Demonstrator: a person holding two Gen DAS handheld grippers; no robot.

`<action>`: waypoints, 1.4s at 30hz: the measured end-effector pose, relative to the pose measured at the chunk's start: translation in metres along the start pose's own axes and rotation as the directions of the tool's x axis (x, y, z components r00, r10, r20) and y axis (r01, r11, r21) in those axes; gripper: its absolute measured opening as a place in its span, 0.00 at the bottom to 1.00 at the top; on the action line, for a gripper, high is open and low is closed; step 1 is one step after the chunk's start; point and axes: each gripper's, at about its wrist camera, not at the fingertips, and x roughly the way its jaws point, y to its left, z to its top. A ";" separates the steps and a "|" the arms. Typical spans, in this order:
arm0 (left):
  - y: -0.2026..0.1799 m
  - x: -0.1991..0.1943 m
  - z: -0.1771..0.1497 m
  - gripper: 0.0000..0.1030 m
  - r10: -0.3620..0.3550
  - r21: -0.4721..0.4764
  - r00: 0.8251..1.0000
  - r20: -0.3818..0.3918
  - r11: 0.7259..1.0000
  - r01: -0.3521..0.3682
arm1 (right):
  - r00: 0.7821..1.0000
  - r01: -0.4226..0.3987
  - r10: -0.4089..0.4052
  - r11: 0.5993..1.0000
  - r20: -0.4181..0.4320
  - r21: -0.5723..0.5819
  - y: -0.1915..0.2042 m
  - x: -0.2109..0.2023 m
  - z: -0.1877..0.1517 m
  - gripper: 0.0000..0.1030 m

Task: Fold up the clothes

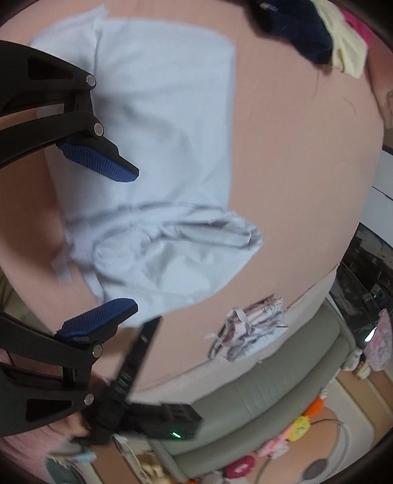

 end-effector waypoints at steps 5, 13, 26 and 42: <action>-0.008 0.016 0.004 0.67 -0.006 0.005 1.000 -0.007 1.000 0.006 | 0.998 -0.070 0.070 0.997 0.010 0.023 -0.002 0.003 -0.014 0.24; -0.016 -0.009 0.009 0.16 0.033 -0.021 0.999 0.042 0.999 -0.032 | 0.997 -0.079 0.079 0.996 0.002 0.034 -0.011 -0.008 -0.010 0.24; 0.060 -0.087 0.014 0.19 0.232 -0.083 0.973 0.009 0.970 -0.230 | 0.988 -0.152 0.154 0.951 -0.013 -0.270 0.104 -0.007 0.026 0.25; -0.008 -0.055 0.054 0.75 0.361 0.497 0.928 0.095 0.790 -0.358 | 0.995 -0.104 0.104 0.980 -0.006 -0.171 0.103 0.012 0.019 0.25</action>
